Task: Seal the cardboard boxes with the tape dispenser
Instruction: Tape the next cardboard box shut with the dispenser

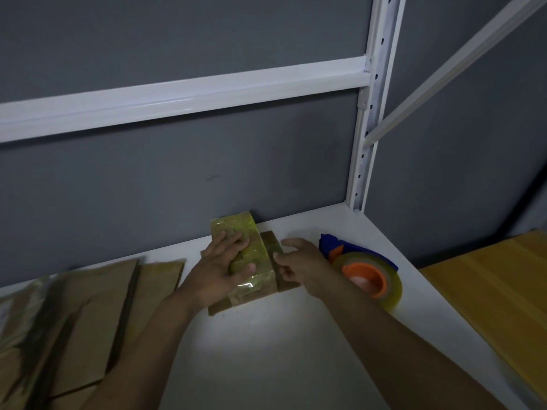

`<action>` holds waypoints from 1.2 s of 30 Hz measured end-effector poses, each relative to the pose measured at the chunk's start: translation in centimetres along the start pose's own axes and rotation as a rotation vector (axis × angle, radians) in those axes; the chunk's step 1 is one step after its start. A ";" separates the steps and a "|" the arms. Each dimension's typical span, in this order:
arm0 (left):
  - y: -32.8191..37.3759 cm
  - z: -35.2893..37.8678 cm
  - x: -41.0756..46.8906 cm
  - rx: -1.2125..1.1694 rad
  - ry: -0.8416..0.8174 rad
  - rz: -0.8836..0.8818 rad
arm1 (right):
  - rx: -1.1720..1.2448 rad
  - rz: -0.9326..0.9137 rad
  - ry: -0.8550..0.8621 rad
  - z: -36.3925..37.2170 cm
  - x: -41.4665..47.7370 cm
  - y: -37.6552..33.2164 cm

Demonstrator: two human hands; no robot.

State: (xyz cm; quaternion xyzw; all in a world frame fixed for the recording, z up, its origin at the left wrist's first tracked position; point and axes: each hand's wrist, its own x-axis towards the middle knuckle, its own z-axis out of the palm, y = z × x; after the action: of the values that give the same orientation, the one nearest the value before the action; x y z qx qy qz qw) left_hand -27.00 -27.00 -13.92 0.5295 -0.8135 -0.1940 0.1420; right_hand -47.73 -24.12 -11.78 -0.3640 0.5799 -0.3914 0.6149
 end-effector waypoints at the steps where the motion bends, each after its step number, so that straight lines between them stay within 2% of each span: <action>1: 0.0 0.0 0.0 0.003 -0.001 -0.002 | 0.063 -0.002 0.036 0.0 0.2 0.2; 3: 0.0 0.0 0.1 0.021 0.001 -0.004 | 0.129 0.004 0.084 0.5 0.7 1.1; 6: -0.1 0.2 0.2 0.028 0.005 -0.001 | 0.217 0.004 0.068 1.5 0.7 2.9; 11: -0.3 0.4 0.1 -0.004 0.028 0.005 | -0.051 -0.113 0.116 2.0 -0.1 3.9; 14: -0.1 0.4 0.0 -0.027 0.034 0.012 | -0.030 -0.184 0.210 2.5 0.2 4.1; 16: -0.2 0.4 -0.1 -0.044 0.024 0.013 | 0.048 -0.113 0.183 3.1 0.7 3.9; 18: -0.3 0.5 -0.3 -0.063 0.020 0.009 | 0.002 -0.020 0.128 3.3 0.9 4.2; 21: -0.6 0.7 -0.1 -0.116 0.025 0.000 | -0.229 -0.098 0.136 2.7 1.1 4.9; 24: -0.6 0.6 0.0 -0.096 0.052 0.034 | -0.464 -0.511 0.186 1.2 0.3 5.1; 26: -0.5 0.3 -0.3 -0.078 0.149 0.091 | -0.688 -0.783 0.075 0.2 0.2 4.7; 27: -0.4 0.1 -0.8 -0.069 0.230 0.128 | -0.816 -0.855 -0.002 -0.3 0.5 4.5; 29: -0.9 -0.4 -1.8 -0.094 0.335 0.182 | -0.995 -0.881 -0.096 -1.0 0.9 3.9; 30: -1.5 -0.7 -2.3 -0.143 0.336 0.192 | -1.052 -0.870 -0.118 -1.3 0.8 3.4; 33: -3.2 -1.7 -3.7 -0.266 0.171 0.180 | -1.202 -0.849 -0.195 -1.8 0.6 1.9; 36: -4.1 -2.3 -4.5 -0.190 0.023 0.194 | -1.373 -0.906 -0.265 -1.5 0.7 0.5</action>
State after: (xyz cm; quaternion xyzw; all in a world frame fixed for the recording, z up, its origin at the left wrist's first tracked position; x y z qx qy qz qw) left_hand -20.91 -24.69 -13.88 0.4346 -0.8373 -0.2493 0.2188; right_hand -49.14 -24.56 -12.59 -0.8992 0.4098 -0.1140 0.1025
